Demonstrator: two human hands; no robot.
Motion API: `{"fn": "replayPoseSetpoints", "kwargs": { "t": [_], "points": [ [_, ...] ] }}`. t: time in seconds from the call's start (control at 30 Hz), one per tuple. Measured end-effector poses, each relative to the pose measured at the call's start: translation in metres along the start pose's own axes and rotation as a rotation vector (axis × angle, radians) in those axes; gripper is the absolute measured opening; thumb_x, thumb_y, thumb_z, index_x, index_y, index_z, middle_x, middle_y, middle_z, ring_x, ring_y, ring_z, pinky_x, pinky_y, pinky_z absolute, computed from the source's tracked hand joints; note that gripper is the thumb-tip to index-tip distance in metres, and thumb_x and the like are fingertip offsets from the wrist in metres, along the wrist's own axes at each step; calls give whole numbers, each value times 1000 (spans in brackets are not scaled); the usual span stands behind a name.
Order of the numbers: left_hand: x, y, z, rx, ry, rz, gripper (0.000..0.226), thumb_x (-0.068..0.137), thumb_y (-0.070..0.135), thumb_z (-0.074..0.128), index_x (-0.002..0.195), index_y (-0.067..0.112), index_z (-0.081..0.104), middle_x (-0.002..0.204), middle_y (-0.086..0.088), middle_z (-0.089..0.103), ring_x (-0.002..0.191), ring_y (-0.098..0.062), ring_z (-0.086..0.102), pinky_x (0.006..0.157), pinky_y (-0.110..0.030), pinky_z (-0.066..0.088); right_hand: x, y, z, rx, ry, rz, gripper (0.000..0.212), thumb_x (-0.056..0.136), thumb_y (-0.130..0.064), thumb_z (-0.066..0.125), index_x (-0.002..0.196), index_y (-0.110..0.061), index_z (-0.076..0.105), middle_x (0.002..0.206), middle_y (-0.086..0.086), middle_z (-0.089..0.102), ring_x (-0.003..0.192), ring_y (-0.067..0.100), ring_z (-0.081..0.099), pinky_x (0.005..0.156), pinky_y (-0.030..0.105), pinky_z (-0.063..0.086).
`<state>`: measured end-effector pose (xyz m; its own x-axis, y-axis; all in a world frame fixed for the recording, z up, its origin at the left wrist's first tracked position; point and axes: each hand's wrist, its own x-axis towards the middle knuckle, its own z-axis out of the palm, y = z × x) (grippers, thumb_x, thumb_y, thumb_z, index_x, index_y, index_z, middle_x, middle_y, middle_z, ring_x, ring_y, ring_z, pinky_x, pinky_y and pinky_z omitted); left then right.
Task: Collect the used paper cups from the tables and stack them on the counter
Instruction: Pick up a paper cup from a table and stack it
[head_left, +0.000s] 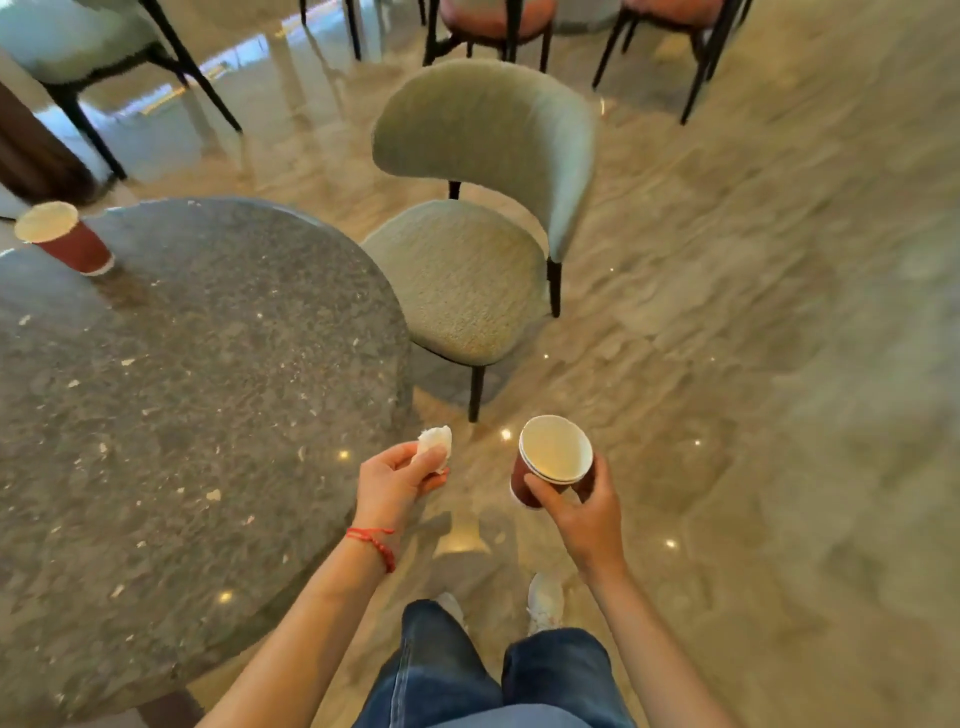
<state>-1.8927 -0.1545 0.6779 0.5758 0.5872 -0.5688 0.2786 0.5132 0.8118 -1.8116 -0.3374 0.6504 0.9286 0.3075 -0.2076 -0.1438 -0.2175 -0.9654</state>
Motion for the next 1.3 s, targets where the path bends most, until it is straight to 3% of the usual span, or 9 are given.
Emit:
{"fn": "replayPoseSetpoints", "kwargs": {
  "t": [0.1, 0.27, 0.43, 0.53, 0.77, 0.9, 1.03, 1.17, 1.3],
  "points": [
    [-1, -9, 43, 122, -111, 1, 14, 79, 9, 69, 67, 17, 72, 67, -1, 69, 66, -11, 66, 63, -22, 56, -7, 8, -40, 37, 135, 24, 55, 67, -21, 83, 108, -40, 51, 110, -15, 61, 103, 2, 60, 82, 20, 50],
    [-2, -24, 120, 257, -232, -17, 17, 78, 10, 69, 63, 18, 72, 61, 2, 69, 69, -18, 65, 76, -33, 55, -12, 23, -106, 89, 297, 36, 52, 68, -19, 83, 106, -41, 55, 103, -23, 64, 97, -3, 61, 78, 12, 49],
    [-1, -35, 205, 313, -309, -15, 12, 79, 5, 68, 68, 10, 69, 56, 4, 67, 61, -14, 64, 65, -21, 58, -5, 30, -177, 128, 421, 63, 51, 62, -32, 82, 104, -42, 55, 102, -27, 64, 97, -3, 61, 77, 13, 49],
    [-3, -43, 257, 345, -353, -5, 5, 78, 5, 69, 73, 7, 69, 64, -3, 67, 61, -12, 64, 66, -21, 58, 7, 33, -220, 148, 475, 75, 50, 60, -35, 80, 102, -44, 55, 101, -30, 63, 97, -5, 60, 76, 15, 50],
    [0, -53, 351, 317, -386, -32, 9, 79, 3, 67, 72, 8, 68, 65, -4, 67, 57, -8, 66, 57, -17, 55, 46, 34, -298, 206, 477, 97, 57, 52, -47, 80, 104, -42, 56, 103, -25, 65, 98, -1, 62, 79, 21, 50],
    [19, -48, 397, 327, -406, -50, 4, 80, 4, 67, 77, 6, 69, 71, -9, 67, 59, -9, 67, 60, -19, 56, 84, 32, -328, 221, 495, 105, 56, 50, -48, 80, 102, -43, 57, 101, -24, 65, 97, 0, 63, 79, 21, 50],
    [53, -38, 445, 351, -408, -43, 2, 79, 9, 69, 78, 7, 69, 70, -5, 70, 65, -12, 68, 60, -19, 56, 139, 29, -351, 212, 503, 96, 56, 50, -48, 80, 101, -42, 58, 101, -26, 65, 95, -1, 63, 73, 12, 50],
    [98, -23, 504, 325, -427, -56, 2, 79, 6, 68, 80, 4, 69, 58, 1, 69, 59, -9, 67, 60, -19, 56, 209, 25, -374, 182, 511, 97, 59, 51, -50, 79, 105, -40, 57, 102, -22, 66, 97, -1, 62, 73, 14, 50],
    [144, 3, 567, 335, -439, -62, 7, 79, 5, 69, 73, 9, 69, 59, 0, 70, 58, -9, 67, 58, -17, 55, 285, 12, -400, 172, 537, 109, 60, 50, -53, 79, 104, -41, 57, 102, -21, 66, 97, -2, 62, 73, 15, 51]
  ]
}}
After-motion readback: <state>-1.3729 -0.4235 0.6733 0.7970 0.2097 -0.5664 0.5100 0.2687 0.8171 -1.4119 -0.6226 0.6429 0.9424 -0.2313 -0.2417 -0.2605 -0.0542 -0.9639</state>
